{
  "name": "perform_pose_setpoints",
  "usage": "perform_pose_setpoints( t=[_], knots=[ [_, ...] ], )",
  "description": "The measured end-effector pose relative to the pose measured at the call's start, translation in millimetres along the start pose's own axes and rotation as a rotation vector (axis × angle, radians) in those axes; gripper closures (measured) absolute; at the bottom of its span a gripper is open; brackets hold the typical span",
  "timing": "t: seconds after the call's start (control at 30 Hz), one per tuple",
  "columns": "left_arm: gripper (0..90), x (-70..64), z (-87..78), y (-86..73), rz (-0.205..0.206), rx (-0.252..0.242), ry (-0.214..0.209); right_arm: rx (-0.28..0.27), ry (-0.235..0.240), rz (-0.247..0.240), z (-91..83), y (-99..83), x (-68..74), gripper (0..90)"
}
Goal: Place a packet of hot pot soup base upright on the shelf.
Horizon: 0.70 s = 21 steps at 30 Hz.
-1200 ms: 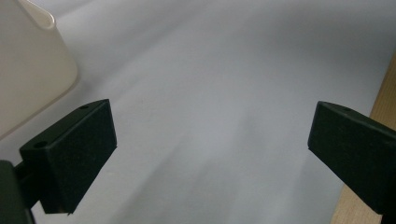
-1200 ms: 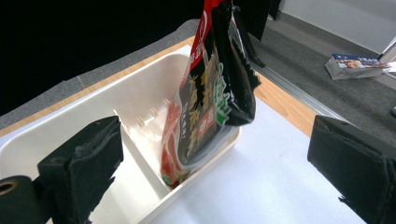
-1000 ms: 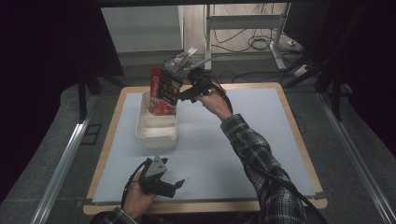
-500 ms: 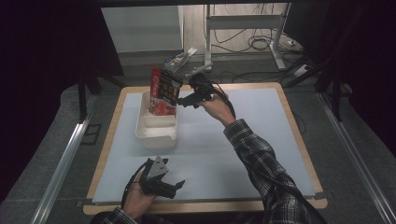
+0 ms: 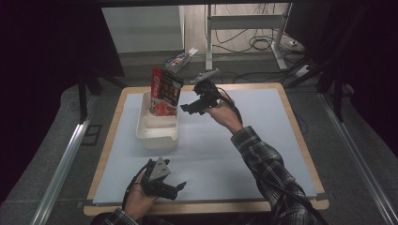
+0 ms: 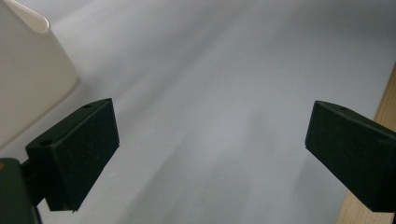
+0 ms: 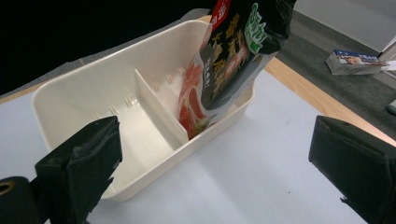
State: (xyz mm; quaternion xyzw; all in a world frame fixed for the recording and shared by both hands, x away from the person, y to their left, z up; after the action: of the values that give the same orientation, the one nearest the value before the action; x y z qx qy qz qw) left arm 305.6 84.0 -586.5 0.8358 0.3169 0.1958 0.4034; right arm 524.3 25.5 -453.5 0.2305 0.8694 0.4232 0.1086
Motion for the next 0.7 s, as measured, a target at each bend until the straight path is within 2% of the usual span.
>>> perform_pose_setpoints(
  t=[0.43,0.7],
  knots=[
    [2.6,0.3,0.0,-0.9,0.014,0.014,0.009,-0.008,0.012,-0.002,-14.2,-14.7,8.2,2.4],
    [2.6,-1.8,0.4,-0.2,0.018,0.014,0.008,-0.023,0.008,-0.025,-23.1,-22.8,15.9,2.4]
  ],
)
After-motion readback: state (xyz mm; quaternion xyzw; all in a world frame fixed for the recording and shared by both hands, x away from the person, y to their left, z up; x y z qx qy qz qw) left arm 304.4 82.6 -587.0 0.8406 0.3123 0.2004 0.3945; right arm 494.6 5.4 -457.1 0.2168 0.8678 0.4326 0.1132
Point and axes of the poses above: each handheld gripper's, and its own axes: z roughly forward along the jaws, y roughly out of its top, x roughly to its left, the point moved 10 cm from there along z, roughly forward along the jaws, and after that the axes turned 2 degrees about y, right-handed, at the moved point
